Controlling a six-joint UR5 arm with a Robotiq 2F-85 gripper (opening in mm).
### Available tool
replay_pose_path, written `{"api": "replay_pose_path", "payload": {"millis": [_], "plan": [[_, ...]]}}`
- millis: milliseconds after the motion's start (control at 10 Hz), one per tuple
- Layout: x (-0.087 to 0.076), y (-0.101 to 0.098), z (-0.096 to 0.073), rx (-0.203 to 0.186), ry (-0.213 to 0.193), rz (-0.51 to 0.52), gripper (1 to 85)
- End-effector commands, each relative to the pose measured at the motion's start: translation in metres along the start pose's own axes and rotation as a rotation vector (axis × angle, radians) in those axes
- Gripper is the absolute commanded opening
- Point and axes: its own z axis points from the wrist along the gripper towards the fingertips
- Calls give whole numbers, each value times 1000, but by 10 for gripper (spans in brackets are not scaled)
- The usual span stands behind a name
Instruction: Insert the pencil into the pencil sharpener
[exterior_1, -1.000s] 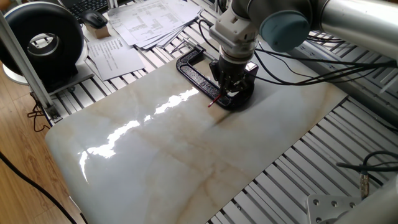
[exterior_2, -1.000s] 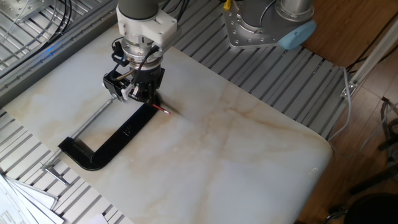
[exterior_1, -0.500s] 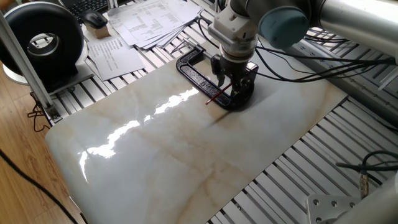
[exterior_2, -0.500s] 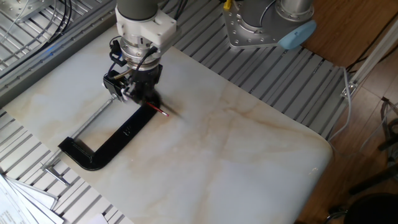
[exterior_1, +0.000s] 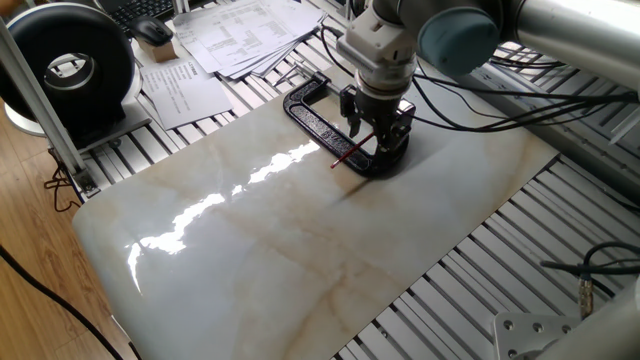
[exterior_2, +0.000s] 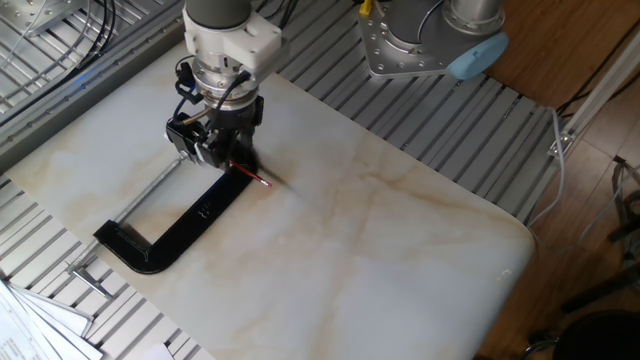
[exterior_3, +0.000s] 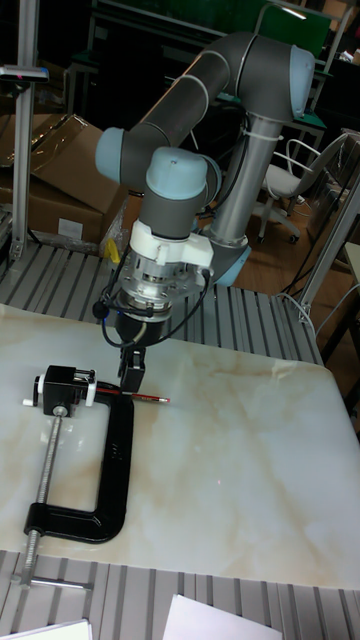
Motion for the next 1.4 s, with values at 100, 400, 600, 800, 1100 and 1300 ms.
{"api": "replay_pose_path", "payload": {"millis": [100, 400, 600, 800, 1100, 1300], "plan": [[-18, -2, -26, -26, 7, 37, 620], [-39, -7, -33, -24, -1, 130, 443], [-39, -13, -33, -1, -1, 263, 17], [-36, -16, -33, 12, 6, 322, 17], [-37, -19, -33, 22, 0, 425, 17], [-31, -23, -33, 43, 18, 422, 17]]}}
